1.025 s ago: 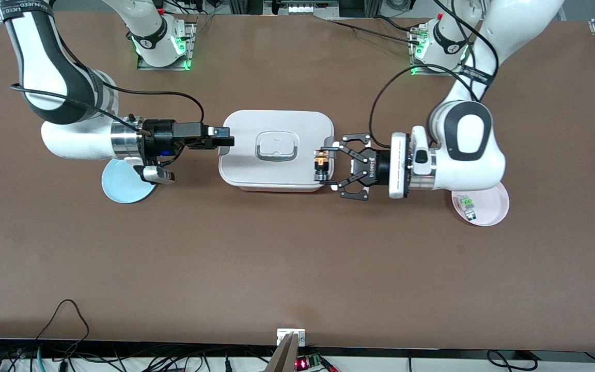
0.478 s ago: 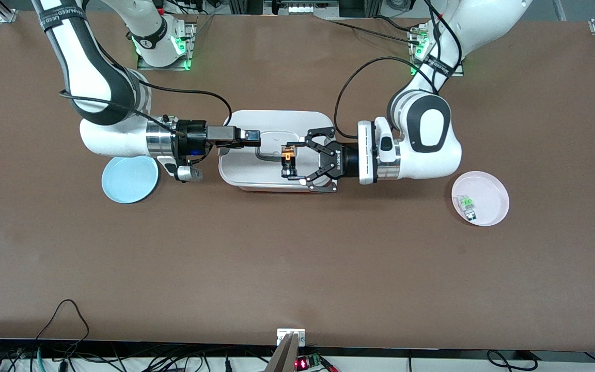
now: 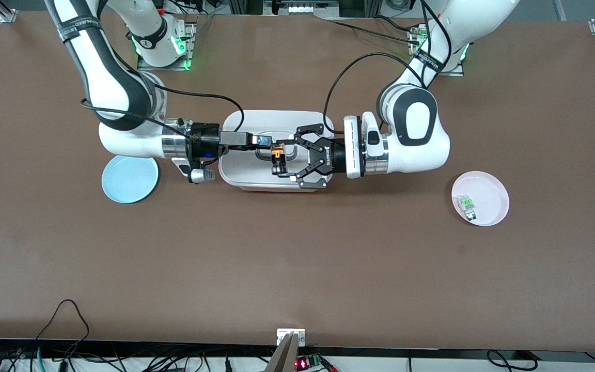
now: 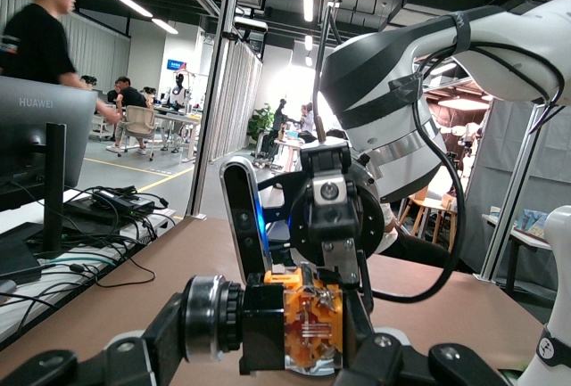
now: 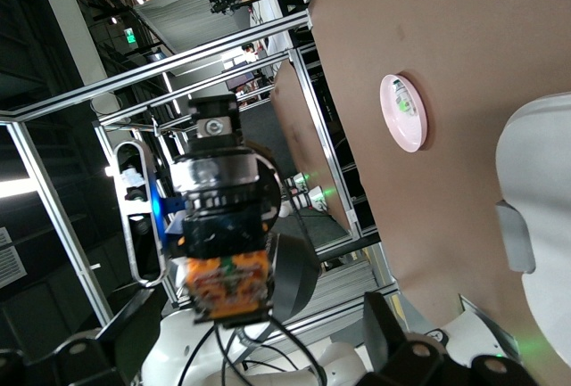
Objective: Transfer orange switch to right arm and place
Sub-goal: 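Grasp the orange switch with the right gripper from the left gripper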
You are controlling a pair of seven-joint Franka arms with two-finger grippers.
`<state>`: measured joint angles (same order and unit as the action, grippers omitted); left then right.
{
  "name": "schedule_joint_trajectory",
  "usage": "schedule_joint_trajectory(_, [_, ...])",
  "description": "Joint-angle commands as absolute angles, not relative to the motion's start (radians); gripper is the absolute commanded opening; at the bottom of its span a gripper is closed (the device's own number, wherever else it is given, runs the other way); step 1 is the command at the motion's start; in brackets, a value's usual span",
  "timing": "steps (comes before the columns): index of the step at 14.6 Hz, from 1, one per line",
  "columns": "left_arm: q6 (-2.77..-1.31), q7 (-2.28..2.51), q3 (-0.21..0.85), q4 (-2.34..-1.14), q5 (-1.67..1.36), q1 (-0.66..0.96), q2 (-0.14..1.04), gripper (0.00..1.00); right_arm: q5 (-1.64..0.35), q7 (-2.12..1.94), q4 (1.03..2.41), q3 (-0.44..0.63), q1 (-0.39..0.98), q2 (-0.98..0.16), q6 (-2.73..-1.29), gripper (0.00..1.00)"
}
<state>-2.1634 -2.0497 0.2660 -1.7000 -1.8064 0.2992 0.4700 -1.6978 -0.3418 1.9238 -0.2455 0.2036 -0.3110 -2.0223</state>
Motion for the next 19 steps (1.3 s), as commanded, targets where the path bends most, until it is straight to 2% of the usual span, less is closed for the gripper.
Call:
schedule_joint_trajectory(1, [-2.191,-2.092,0.267,-1.698,-1.845,0.314,0.46,0.0,-1.723,-0.405,1.907,-0.248,0.218,-0.342,-2.04,1.0])
schedule_joint_trajectory(3, [-2.191,-2.092,0.267,-1.697,-1.85,0.316,0.46,0.0,-1.721,-0.406,1.907,-0.247,0.219,-0.342,-2.04,0.99])
schedule_joint_trajectory(5, [-2.191,-2.091,0.267,-1.692,-1.85,0.316,0.46,0.0,-1.721,-0.407,1.907,-0.249,0.219,-0.341,-2.04,0.93])
schedule_joint_trajectory(8, [-2.191,-2.089,0.267,-1.689,-1.85,0.316,0.46,0.0,-1.72,-0.407,1.907,-0.249,0.218,-0.331,-2.046,0.76])
schedule_joint_trajectory(14, [-2.191,-2.088,0.265,-1.687,-1.85,0.316,0.46,0.0,-1.712,-0.416,1.893,-0.249,0.218,-0.318,-2.043,0.49])
schedule_joint_trajectory(17, [-2.191,-2.088,0.265,-1.686,-1.85,0.316,0.462,0.0,-1.71,-0.416,1.893,-0.249,0.216,-0.313,-2.043,0.33])
schedule_joint_trajectory(19, [-2.191,-2.088,0.265,-1.684,-1.85,0.316,0.462,0.0,-1.709,-0.416,1.887,-0.249,0.216,-0.307,-2.045,0.18])
